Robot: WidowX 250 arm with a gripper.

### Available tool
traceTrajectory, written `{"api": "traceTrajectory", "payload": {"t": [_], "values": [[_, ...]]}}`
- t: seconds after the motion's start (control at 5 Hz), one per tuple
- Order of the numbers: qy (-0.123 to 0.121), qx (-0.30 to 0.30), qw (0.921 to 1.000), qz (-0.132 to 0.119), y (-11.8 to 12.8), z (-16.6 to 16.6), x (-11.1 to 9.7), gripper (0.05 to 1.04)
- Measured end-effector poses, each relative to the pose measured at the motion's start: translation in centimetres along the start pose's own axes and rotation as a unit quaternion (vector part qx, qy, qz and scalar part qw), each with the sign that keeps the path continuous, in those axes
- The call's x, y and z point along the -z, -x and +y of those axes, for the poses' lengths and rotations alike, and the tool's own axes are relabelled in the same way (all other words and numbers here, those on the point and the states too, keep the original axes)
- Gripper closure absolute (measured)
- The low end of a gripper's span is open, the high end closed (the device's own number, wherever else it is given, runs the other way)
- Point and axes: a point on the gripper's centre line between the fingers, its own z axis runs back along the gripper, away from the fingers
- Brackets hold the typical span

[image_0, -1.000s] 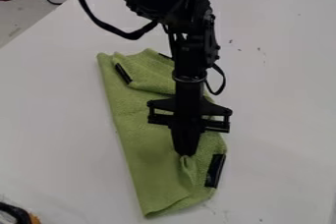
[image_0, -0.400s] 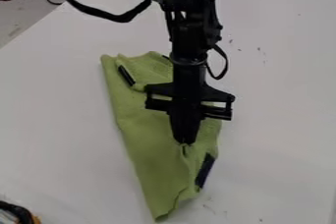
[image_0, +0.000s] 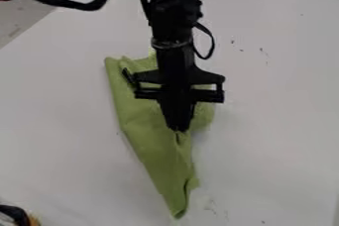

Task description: Move the cloth to the bottom left

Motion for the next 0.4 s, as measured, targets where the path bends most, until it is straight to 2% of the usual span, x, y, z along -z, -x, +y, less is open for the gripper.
{"api": "traceTrajectory", "payload": {"t": [0.2,0.4], "values": [[0.023,-0.004,0.9995,-0.020,-0.3,1.0,-1.1,1.001],[0.032,-0.009,0.9988,-0.037,-0.5,2.0,-2.2,1.001]]}}
